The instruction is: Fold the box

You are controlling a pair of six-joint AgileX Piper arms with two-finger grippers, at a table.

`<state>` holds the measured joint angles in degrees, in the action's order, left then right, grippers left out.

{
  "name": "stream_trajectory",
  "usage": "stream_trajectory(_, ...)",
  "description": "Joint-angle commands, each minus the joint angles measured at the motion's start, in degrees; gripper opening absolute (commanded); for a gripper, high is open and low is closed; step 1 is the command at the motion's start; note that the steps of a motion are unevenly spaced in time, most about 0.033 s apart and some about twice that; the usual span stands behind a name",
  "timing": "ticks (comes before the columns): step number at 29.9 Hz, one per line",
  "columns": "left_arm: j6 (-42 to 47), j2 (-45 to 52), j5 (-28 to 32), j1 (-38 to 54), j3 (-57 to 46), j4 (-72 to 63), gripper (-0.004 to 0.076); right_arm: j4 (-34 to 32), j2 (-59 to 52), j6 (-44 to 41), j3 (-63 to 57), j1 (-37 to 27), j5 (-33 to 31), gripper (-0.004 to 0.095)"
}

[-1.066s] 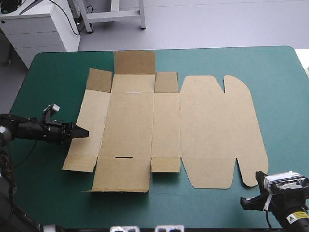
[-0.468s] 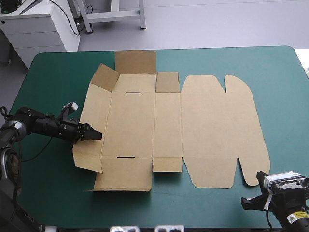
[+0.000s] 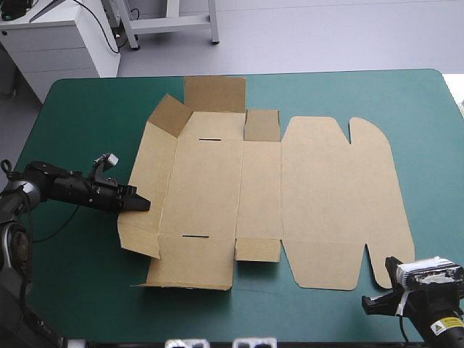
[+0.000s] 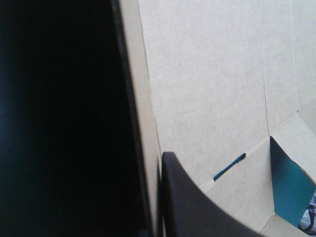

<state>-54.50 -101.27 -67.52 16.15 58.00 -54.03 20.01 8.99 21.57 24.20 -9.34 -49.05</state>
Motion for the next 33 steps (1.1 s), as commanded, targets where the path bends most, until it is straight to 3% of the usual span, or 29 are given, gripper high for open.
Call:
stream_trajectory(1,-0.3,2.2,-0.5,-0.4,1.3,-2.9,-0.0008,0.9,0.9,0.5,1.6,0.1,4.0,-0.0014)
stream_trajectory(6,-0.2,2.4,2.0,-3.1,4.5,1.1,-0.0008,0.9,0.9,0.5,1.6,0.1,4.1,-0.0014)
stream_trajectory(12,5.3,3.5,6.2,-11.8,16.0,15.8,-0.0008,0.9,0.9,0.5,1.6,0.1,4.1,-0.0014)
stream_trajectory(21,6.8,3.5,7.1,-26.4,32.9,41.4,-0.0008,0.9,0.9,0.5,1.6,0.1,4.1,-0.0014)
stream_trajectory(33,8.0,5.2,15.8,-44.5,36.6,67.6,-0.0008,0.9,0.9,0.5,1.6,0.1,4.1,-0.0014)
